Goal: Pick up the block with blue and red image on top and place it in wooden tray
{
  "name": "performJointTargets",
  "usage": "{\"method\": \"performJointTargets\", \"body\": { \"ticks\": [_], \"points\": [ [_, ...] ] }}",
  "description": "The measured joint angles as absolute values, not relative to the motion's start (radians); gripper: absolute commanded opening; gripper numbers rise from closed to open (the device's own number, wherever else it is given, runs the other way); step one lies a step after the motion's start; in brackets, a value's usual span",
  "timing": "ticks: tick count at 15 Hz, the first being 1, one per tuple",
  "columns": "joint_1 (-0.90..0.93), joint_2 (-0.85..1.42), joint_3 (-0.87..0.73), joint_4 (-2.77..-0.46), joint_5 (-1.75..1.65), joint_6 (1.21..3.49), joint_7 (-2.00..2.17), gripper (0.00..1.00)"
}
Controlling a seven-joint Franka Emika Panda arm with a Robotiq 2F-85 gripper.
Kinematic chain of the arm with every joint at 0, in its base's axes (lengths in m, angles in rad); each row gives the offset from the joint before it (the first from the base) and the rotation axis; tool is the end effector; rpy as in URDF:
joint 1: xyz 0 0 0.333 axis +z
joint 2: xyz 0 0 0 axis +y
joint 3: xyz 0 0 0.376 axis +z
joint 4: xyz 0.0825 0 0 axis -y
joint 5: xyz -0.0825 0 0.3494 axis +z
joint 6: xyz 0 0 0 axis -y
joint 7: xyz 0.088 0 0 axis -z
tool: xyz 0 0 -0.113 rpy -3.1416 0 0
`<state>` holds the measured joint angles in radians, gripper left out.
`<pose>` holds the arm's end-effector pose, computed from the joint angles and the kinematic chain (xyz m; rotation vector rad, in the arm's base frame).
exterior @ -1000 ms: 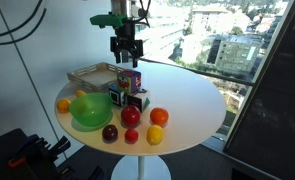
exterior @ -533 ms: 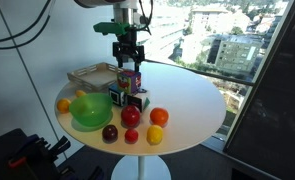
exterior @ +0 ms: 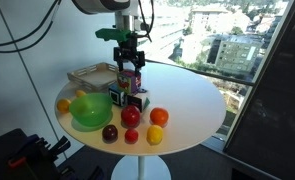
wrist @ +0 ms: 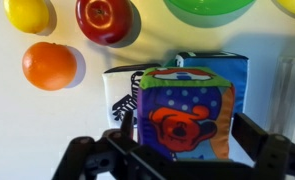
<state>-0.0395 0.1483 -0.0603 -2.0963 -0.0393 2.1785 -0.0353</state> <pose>0.5393 -0.0545 0.4208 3.1032 -0.0630 -0.1064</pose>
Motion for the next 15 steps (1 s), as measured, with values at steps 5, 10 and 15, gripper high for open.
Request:
{"method": "performJointTargets", "body": {
  "ticks": [5,10,15],
  "points": [
    [-0.039,0.174,-0.06,-2.096,-0.039,2.182,-0.036,0.72],
    [-0.037,0.178,-0.057,-2.094,-0.042,2.182,-0.036,0.5],
    [-0.021,0.168,-0.049,-2.092,-0.057,2.181,-0.036,0.32]
  ]
}}
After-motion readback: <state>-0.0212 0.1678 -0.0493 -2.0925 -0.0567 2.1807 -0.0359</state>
